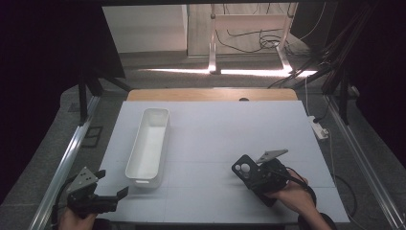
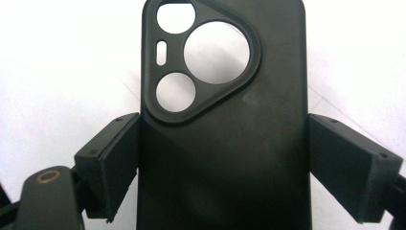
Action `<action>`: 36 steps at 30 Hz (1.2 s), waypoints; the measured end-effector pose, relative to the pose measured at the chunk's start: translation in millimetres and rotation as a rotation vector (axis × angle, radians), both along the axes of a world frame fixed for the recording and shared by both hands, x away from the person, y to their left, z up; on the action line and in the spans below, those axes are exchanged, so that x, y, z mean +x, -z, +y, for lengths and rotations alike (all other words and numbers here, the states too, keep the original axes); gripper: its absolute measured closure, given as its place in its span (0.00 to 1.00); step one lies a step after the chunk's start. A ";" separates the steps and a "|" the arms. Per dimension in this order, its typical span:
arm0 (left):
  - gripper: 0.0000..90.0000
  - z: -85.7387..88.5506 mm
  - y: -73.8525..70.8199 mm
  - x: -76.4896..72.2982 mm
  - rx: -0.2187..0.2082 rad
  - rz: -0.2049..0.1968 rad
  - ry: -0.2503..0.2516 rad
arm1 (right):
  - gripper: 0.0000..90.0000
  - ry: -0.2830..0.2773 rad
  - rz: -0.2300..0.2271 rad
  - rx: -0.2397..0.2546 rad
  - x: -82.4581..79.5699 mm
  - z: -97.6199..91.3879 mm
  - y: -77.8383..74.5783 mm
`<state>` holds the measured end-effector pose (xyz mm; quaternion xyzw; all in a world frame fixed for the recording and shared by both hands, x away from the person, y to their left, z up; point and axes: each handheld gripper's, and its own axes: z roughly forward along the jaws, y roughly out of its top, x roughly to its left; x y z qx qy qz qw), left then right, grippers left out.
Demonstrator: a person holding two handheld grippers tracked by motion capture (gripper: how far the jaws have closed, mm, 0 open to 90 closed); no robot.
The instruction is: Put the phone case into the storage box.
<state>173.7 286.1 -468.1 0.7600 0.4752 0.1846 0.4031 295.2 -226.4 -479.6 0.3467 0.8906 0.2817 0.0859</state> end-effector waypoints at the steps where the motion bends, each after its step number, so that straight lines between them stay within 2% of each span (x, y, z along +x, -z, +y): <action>1: 0.00 -0.1 -0.4 0.3 -0.002 -0.004 0.003 | 0.17 -0.001 -0.003 0.007 0.0 -0.3 -1.2; 5: 0.00 -2.4 -2.8 1.4 0.006 -0.006 0.004 | 0.17 -0.005 -0.015 0.036 -0.1 -1.2 -6.1; 10: 0.00 -6.0 -7.2 4.6 -0.005 -0.001 0.018 | 0.17 -0.019 -0.027 0.078 0.0 -3.0 -12.5; 15: 0.00 -12.1 -13.2 8.4 -0.012 -0.018 0.035 | 0.17 -0.028 -0.039 0.114 -0.4 -4.5 -18.3; 19: 0.00 -17.9 -17.7 13.1 -0.033 -0.029 0.062 | 0.17 -0.039 -0.047 0.139 -0.5 -5.4 -22.8; 22: 0.00 -22.7 -21.3 18.5 -0.063 -0.037 0.100 | 0.17 -0.046 -0.053 0.158 -0.5 -6.0 -26.3; 29: 0.00 -33.1 -27.9 30.9 -0.072 -0.061 0.167 | 0.17 -0.065 -0.063 0.193 0.8 -5.8 -33.3; 36: 0.00 -46.2 -33.4 43.1 -0.057 -0.077 0.226 | 0.17 -0.102 -0.072 0.220 2.4 -1.3 -42.0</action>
